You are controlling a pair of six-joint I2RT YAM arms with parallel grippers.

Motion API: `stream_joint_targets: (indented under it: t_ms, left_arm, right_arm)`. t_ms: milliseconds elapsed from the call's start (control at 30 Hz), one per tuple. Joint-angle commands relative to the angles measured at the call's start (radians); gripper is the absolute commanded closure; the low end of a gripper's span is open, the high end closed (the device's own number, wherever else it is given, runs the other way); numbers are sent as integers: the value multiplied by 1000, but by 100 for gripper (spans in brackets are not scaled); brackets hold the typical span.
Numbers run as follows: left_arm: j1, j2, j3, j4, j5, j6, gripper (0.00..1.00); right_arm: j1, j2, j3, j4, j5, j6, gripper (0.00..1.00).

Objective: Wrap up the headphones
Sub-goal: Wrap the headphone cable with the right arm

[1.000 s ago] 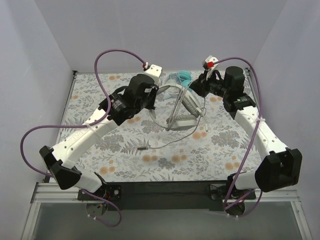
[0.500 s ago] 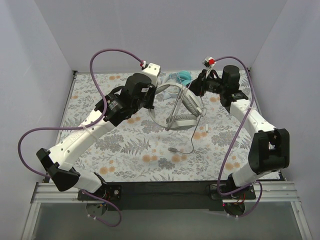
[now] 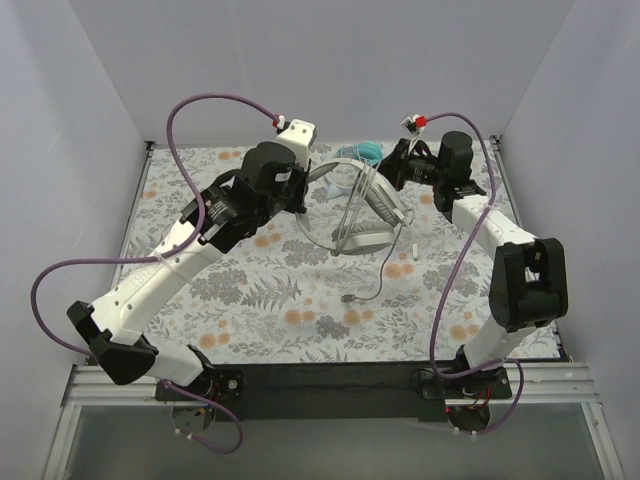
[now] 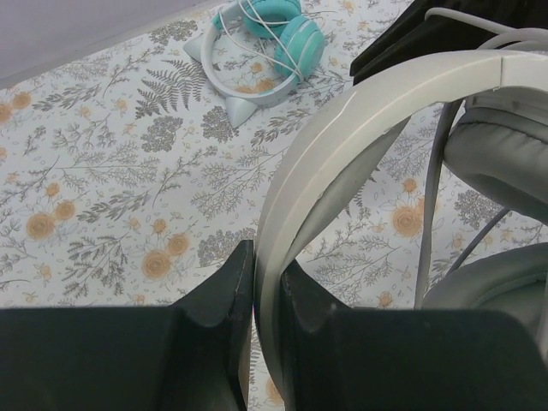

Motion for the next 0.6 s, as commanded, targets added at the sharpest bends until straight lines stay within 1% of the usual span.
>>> stream_joint_targets:
  t_ms: [0, 300, 400, 467, 567]
  left_arm:
    - [-7, -107, 86, 113, 85, -49, 100]
    - [-7, -123, 89, 114, 88, -45, 100]
    - [-7, -124, 98, 113, 93, -45, 100]
    - [-7, -129, 100, 116, 97, -46, 100]
    - [-7, -132, 103, 114, 102, -48, 100]
  right_arm:
    - [-19, 41, 11, 117, 1, 79, 76]
    - [-32, 105, 52, 288, -63, 267, 78]
    - [-36, 93, 66, 286, -39, 283, 82]
    - [-40, 85, 72, 280, -11, 303, 86]
    - [-58, 56, 67, 247, 27, 294, 89]
